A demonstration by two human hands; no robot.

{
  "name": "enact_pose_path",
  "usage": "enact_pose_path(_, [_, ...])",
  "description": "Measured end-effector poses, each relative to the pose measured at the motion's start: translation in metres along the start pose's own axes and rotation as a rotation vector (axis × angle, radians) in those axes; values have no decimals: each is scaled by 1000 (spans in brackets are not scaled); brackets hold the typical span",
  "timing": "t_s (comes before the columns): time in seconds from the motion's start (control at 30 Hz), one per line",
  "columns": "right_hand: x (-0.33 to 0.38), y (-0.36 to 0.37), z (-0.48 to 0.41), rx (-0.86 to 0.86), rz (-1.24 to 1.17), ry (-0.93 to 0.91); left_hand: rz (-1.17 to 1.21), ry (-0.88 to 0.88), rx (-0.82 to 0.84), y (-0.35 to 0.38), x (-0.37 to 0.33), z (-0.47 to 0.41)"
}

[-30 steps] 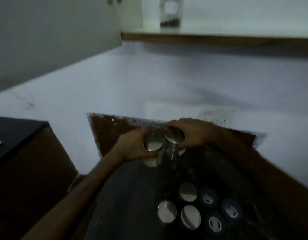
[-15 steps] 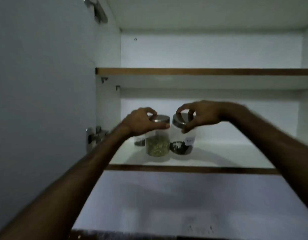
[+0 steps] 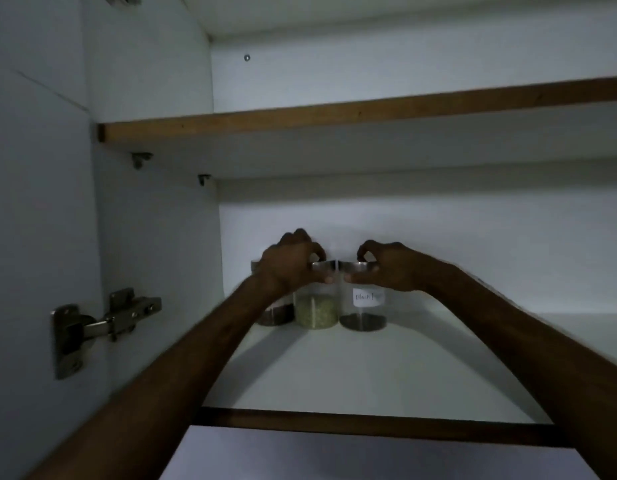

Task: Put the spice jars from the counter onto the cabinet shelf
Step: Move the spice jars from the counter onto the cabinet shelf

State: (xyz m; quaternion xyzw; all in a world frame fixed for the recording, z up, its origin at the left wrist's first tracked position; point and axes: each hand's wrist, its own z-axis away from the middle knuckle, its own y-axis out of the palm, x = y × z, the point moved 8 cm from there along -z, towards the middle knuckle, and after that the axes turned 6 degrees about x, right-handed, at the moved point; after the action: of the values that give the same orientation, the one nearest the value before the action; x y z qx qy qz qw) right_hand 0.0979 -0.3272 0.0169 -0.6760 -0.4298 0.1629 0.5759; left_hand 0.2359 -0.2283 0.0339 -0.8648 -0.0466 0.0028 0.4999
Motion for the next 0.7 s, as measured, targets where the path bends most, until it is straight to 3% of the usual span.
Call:
enact_pose_path(0.2, [1, 10, -7, -99, 47, -6, -78, 54, 11, -6, 1, -4])
enact_pose_path(0.37, [33, -20, 5, -351, 236, -65, -213, 46, -75, -9, 1, -3])
enact_pose_path(0.5, [54, -6, 3, -286, 391, -58, -176, 41, 4, 1, 3, -8])
enact_pose_path(0.7, [51, -5, 5, -311, 287, -70, -227, 119, 164, 1, 20, -4])
